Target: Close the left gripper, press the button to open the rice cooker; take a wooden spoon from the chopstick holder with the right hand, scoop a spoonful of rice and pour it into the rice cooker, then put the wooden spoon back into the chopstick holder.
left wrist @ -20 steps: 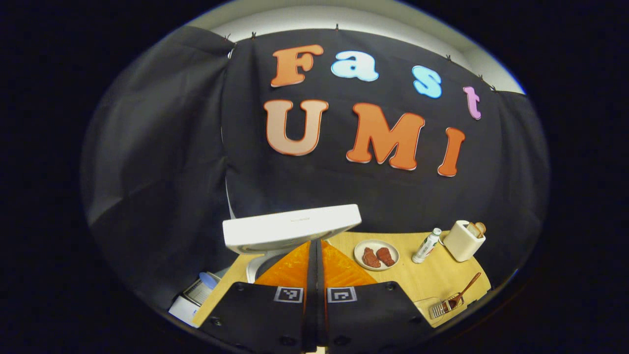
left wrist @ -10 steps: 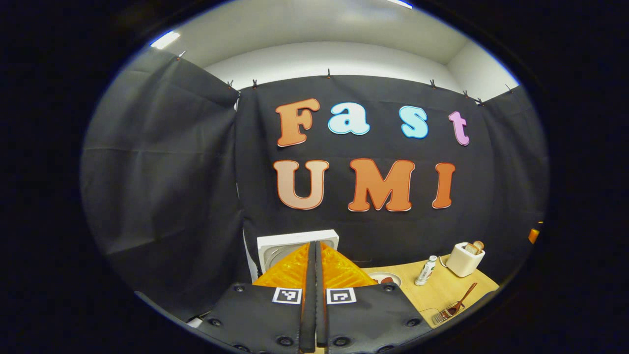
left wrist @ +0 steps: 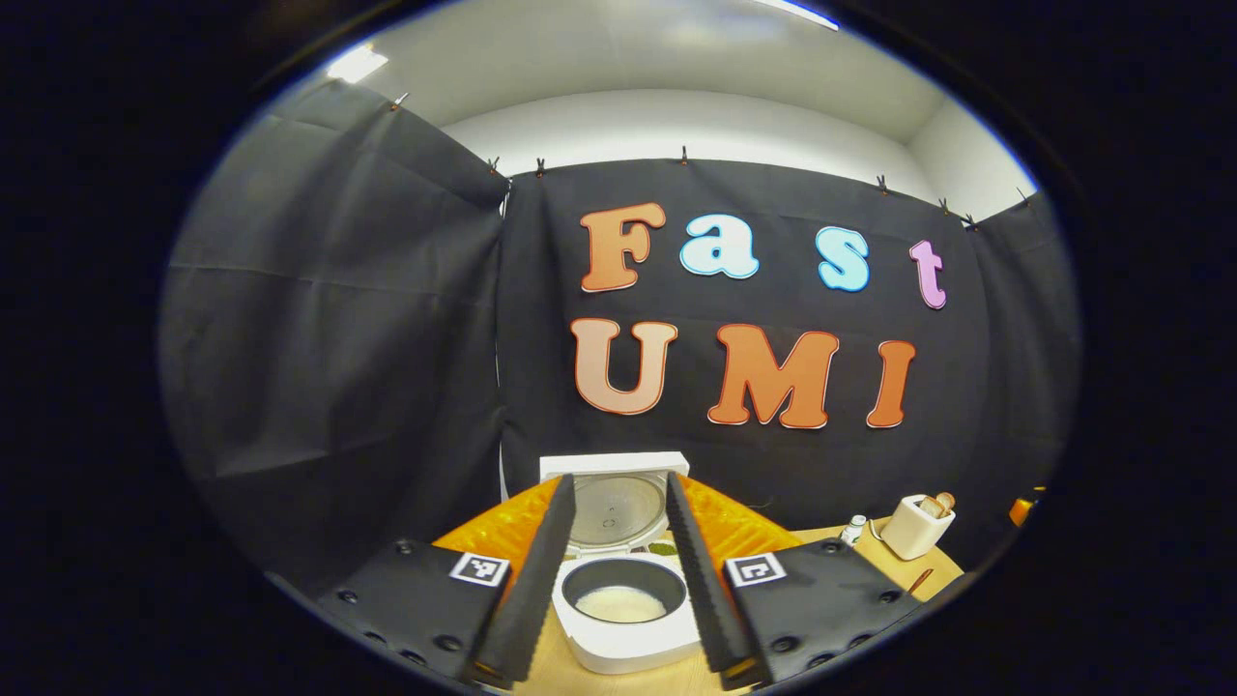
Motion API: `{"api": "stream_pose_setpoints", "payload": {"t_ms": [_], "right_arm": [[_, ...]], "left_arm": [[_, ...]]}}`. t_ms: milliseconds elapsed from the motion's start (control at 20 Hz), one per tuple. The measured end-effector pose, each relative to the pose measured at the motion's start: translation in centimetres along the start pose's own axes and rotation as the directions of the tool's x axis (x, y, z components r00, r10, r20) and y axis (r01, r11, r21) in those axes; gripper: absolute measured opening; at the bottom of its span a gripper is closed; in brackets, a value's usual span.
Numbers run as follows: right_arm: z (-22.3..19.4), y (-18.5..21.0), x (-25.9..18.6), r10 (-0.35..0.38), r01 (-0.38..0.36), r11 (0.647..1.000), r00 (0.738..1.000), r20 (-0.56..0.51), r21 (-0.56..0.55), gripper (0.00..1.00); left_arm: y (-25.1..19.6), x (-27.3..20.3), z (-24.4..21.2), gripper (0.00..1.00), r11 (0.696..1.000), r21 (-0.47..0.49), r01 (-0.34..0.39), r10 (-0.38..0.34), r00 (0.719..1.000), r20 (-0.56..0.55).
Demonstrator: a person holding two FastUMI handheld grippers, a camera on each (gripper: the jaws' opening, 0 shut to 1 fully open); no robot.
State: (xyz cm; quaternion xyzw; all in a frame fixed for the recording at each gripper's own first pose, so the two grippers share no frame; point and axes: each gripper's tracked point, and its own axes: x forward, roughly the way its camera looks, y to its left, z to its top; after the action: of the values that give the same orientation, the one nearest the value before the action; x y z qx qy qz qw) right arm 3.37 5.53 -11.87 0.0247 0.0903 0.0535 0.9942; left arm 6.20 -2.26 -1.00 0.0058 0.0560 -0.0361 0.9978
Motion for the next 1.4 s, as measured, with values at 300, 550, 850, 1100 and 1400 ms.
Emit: {"api": "stream_pose_setpoints", "payload": {"t_ms": [300, 550, 850, 1100, 1400], "right_arm": [[-5.1, 0.6, 2.7, 0.01, -0.009, 1.0, 0.998, -0.066, 0.025, 0.95], [-10.7, 1.3, 4.9, 0.012, -0.008, 1.0, 0.988, -0.157, 0.025, 0.95], [-16.3, 2.0, 7.3, 0.007, 0.008, 0.998, 0.965, -0.264, 0.059, 0.95], [-19.5, 2.8, 9.0, 0.034, -0.005, 0.996, 0.937, -0.346, 0.084, 0.95], [-22.2, 4.7, 11.5, 0.116, -0.053, 0.987, 0.888, -0.444, 0.152, 0.78]], "left_arm": [[2.8, -1.9, 1.8, 1.0, 0.998, -0.015, -0.069, 0.069, 0.996, 0.052], [4.7, -2.8, 1.8, 0.99, 0.993, -0.004, -0.119, 0.119, 0.991, 0.054], [7.4, -3.6, 0.9, 0.97, 0.983, 0.015, -0.184, 0.184, 0.982, 0.035], [10.1, -4.5, 0.3, 0.97, 0.97, 0.0, -0.243, 0.243, 0.969, 0.031], [11.0, -3.6, -1.5, 0.97, 0.963, -0.003, -0.268, 0.268, 0.963, -0.006]]}}
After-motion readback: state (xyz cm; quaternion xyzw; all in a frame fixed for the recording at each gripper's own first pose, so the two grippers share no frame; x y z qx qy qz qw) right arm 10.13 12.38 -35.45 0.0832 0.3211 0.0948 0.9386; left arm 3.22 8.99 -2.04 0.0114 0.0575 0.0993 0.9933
